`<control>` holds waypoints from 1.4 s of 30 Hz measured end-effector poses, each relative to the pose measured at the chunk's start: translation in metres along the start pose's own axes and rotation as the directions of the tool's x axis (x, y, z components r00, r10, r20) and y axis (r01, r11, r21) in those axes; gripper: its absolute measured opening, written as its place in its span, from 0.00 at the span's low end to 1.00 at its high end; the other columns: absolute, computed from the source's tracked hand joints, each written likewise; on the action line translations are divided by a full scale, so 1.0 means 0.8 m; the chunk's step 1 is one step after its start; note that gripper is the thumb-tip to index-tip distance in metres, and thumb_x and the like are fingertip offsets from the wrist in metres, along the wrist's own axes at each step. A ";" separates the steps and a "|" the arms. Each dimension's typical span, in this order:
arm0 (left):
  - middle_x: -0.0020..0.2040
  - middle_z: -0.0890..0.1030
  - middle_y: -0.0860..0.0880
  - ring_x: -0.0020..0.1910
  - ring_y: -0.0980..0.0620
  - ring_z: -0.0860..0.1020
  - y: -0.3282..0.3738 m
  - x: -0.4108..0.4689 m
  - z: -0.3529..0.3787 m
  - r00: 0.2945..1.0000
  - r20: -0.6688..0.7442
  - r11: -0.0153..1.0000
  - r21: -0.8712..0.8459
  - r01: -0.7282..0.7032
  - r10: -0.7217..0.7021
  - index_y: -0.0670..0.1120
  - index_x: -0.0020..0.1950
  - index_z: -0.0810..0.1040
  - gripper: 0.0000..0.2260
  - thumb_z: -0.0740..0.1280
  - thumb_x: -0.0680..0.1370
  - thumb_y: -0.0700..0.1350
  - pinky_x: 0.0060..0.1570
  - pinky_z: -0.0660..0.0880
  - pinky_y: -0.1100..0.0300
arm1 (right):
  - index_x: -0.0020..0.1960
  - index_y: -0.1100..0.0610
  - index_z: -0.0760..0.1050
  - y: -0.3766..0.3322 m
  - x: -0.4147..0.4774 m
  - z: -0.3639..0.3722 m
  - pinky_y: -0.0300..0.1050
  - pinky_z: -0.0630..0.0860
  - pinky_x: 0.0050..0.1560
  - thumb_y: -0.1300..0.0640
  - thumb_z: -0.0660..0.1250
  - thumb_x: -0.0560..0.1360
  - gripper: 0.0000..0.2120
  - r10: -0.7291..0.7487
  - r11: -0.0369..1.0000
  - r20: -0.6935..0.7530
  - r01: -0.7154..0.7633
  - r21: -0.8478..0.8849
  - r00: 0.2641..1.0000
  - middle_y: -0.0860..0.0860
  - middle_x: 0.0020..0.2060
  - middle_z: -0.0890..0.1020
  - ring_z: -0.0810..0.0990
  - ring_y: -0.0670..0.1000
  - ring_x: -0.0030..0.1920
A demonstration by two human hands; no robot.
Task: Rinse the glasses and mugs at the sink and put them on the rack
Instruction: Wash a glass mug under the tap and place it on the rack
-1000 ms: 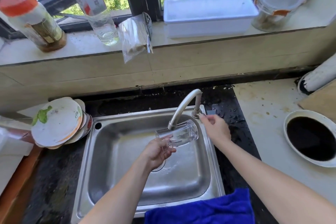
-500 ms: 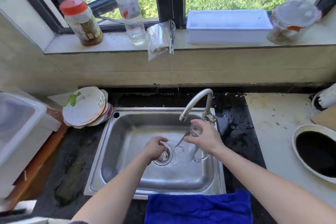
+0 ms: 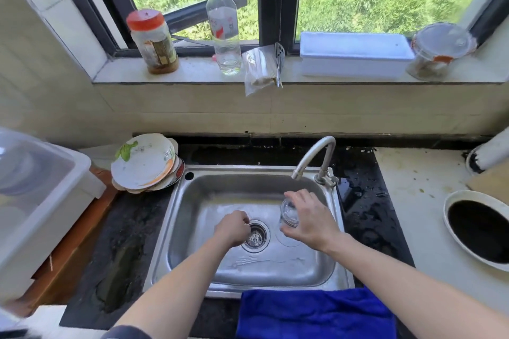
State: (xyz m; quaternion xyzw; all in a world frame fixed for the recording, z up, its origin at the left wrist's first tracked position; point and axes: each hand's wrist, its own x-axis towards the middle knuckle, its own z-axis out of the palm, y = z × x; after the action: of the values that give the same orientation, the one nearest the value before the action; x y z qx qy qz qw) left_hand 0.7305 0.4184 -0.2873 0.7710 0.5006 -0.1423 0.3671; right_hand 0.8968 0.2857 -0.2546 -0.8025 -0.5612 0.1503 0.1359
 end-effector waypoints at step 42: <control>0.61 0.78 0.46 0.60 0.43 0.76 0.173 -0.673 0.510 -0.130 0.752 -0.335 0.127 -0.934 0.646 0.50 0.62 0.76 0.14 0.58 0.78 0.44 0.54 0.72 0.55 | 0.64 0.45 0.69 -0.150 -0.973 0.090 0.44 0.74 0.49 0.42 0.69 0.64 0.29 0.891 0.060 -0.430 -0.899 0.434 -0.148 0.44 0.56 0.71 0.71 0.50 0.59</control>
State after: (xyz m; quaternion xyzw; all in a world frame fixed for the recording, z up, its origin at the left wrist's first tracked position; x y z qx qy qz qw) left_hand 0.6652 -0.2613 -0.1941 0.8925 -0.4120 -0.1462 0.1110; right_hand 0.5124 -0.4039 -0.2057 -0.9578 0.2269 -0.0713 0.1613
